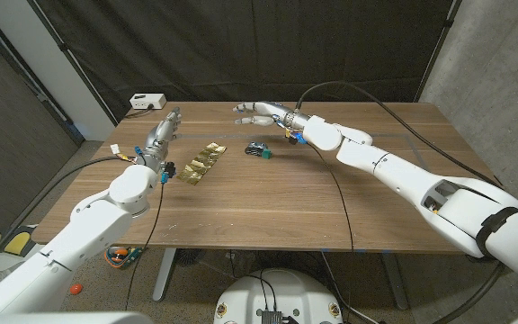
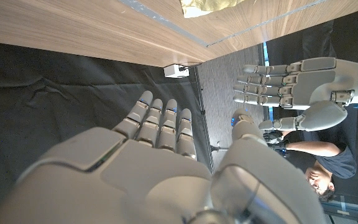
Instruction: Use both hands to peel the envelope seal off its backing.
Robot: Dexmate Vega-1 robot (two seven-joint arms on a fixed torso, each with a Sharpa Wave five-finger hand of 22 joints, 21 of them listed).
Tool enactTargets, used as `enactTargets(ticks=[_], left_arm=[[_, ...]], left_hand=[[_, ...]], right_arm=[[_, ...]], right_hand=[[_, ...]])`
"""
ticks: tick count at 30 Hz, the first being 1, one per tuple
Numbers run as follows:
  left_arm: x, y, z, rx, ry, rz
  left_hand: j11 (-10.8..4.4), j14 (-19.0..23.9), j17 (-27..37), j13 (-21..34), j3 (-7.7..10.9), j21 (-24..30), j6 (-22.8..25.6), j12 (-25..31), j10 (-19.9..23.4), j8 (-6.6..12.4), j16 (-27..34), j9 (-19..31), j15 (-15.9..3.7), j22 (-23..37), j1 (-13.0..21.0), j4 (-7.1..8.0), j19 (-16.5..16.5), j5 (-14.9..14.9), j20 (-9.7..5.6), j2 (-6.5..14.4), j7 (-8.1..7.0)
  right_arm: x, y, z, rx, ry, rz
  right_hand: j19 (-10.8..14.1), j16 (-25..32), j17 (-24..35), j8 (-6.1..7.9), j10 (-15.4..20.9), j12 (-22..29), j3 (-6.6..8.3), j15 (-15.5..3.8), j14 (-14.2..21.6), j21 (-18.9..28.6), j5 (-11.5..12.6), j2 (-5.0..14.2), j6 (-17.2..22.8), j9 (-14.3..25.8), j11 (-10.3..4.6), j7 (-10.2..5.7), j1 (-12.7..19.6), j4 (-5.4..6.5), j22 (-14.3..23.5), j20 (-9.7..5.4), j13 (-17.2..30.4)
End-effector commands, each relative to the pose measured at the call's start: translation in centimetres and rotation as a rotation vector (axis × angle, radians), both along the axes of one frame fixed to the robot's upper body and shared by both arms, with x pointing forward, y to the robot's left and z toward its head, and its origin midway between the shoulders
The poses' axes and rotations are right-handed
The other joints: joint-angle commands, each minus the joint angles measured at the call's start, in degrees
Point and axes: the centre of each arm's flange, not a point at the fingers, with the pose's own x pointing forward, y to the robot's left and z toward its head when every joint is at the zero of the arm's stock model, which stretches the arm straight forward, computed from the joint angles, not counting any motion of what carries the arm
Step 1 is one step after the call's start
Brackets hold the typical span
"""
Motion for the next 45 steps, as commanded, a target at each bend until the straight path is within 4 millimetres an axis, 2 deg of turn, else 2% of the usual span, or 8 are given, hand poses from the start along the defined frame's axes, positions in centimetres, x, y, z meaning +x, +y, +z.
enactTargets(ticks=[1,19,32,41,45], left_arm=[[-0.2,0.0,-0.2,-0.003,-0.015,0.016],[-0.3,0.3,-0.6,-0.021,-0.051,-0.006],[0.1,0.3,-0.6,-0.017,-0.087,-0.037],[0.6,0.5,-0.7,-0.016,-0.087,-0.051],[0.7,0.6,-0.6,-0.013,-0.09,-0.056]], left_hand=[[0.41,0.59,0.11,0.15,0.14,-0.21,0.29,-0.1,0.27,-0.19,0.63,0.09,0.24,0.17,-0.26,0.28,-10.01,-0.17,0.35,-0.04,0.08],[0.43,0.59,0.22,0.22,0.03,-0.4,0.49,-0.2,0.37,-0.4,0.55,0.12,0.03,0.16,-0.39,0.39,-9.96,-0.12,0.45,-0.02,0.18],[0.34,0.22,0.28,0.27,-0.03,-0.63,0.89,-0.32,0.32,-0.44,0.34,0.13,-0.15,0.14,-0.41,0.41,-10.16,-0.09,0.8,-0.05,0.26],[0.24,0.07,0.31,0.32,-0.08,-0.73,1.38,-0.26,0.64,-0.4,0.22,0.14,-0.41,0.14,-0.41,0.4,-10.1,-0.05,0.85,-0.1,0.28],[0.17,0.07,0.32,0.34,-0.09,-0.77,1.53,-0.27,0.66,-0.4,0.19,0.14,-0.37,0.14,-0.41,0.38,-10.07,-0.03,0.87,-0.13,0.28]], right_arm=[[0.5,1.9,-0.3,-0.043,-0.011,-0.017],[2.2,5.4,-2.0,-0.147,0.003,-0.059],[3.7,7.1,-2.6,-0.199,0.011,-0.103],[4.6,8.0,-2.8,-0.219,-0.004,-0.131],[5.0,8.5,-3.1,-0.23,-0.013,-0.154]], right_hand=[[0.09,-0.16,0.15,-0.09,-0.15,-0.33,0.28,-0.53,0.05,0.07,0.22,-0.29,0.12,0.35,-0.47,-0.18,0.75,0.01,0.15,0.25,0.17],[0.35,-0.24,0.14,-0.43,-0.39,-0.63,0.07,-0.64,0.04,0.07,0.29,-0.37,-0.24,0.38,-0.69,-0.13,1.31,-0.06,0.17,0.3,0.18],[0.71,-0.15,0.17,-0.54,-0.32,-0.72,-0.13,-0.88,0.36,0.15,0.31,-0.41,-0.24,0.4,-0.59,-0.04,1.5,0.02,0.18,0.18,0.19],[0.81,0.0,0.19,-0.56,0.44,-0.54,-0.42,-1.44,0.88,0.14,0.34,-0.6,-0.06,0.41,-0.53,-0.06,1.58,0.09,0.2,0.16,0.21],[1.08,0.48,0.3,-0.54,1.77,-0.14,-0.74,-2.11,2.25,0.19,0.38,-0.66,0.23,0.43,-0.86,0.05,1.58,0.27,0.21,-0.03,0.25]])
